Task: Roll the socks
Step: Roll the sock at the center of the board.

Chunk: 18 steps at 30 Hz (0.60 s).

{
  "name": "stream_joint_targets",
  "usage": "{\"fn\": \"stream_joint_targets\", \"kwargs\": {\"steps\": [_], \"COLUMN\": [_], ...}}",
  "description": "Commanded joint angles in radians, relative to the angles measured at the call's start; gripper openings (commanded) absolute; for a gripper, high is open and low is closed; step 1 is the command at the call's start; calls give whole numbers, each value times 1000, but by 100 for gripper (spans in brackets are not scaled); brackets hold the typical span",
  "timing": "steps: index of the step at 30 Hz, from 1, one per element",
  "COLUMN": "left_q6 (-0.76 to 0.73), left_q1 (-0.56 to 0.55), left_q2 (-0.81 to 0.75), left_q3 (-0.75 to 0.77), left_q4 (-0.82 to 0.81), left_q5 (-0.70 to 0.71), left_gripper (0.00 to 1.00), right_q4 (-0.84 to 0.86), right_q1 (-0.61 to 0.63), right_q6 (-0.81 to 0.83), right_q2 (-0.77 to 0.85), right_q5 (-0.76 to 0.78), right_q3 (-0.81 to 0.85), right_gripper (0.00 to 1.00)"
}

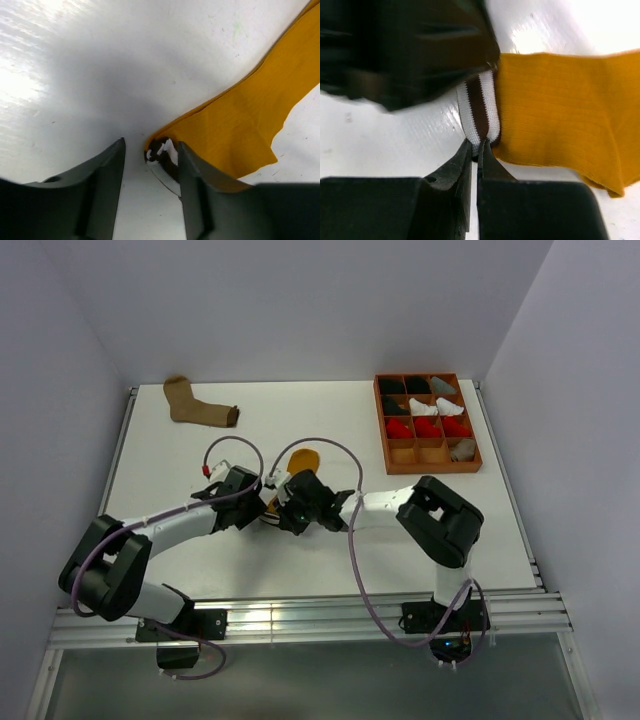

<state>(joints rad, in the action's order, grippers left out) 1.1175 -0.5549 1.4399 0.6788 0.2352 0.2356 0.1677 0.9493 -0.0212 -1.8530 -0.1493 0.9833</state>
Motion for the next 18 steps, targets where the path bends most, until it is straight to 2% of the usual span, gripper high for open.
{"fn": "stream_joint_targets", "kwargs": {"steps": [1, 3, 6, 13, 18], "left_q6": [56, 68, 85, 100, 91], "left_q1": [3, 3, 3, -19, -40], "left_q2": [-74, -94, -142, -200, -153], "left_q3": [-25, -36, -73, -171, -168], "left_q4": [-8, -20, -65, -194, -226], "left_q5": [48, 50, 47, -15, -36], "left_gripper": [52, 60, 65, 66, 64], "right_q4": [-100, -102, -109, 27, 73], "right_q1": [-87, -142, -197, -300, -330], "right_q6": [-123, -152, -209, -455, -554], "right_q2": [-20, -55, -100, -186, -227], "right_q5": [-264, -387, -513, -732, -762], "right_q3": [32, 43, 69, 43, 40], "right_gripper": [0, 0, 0, 0, 0]}}
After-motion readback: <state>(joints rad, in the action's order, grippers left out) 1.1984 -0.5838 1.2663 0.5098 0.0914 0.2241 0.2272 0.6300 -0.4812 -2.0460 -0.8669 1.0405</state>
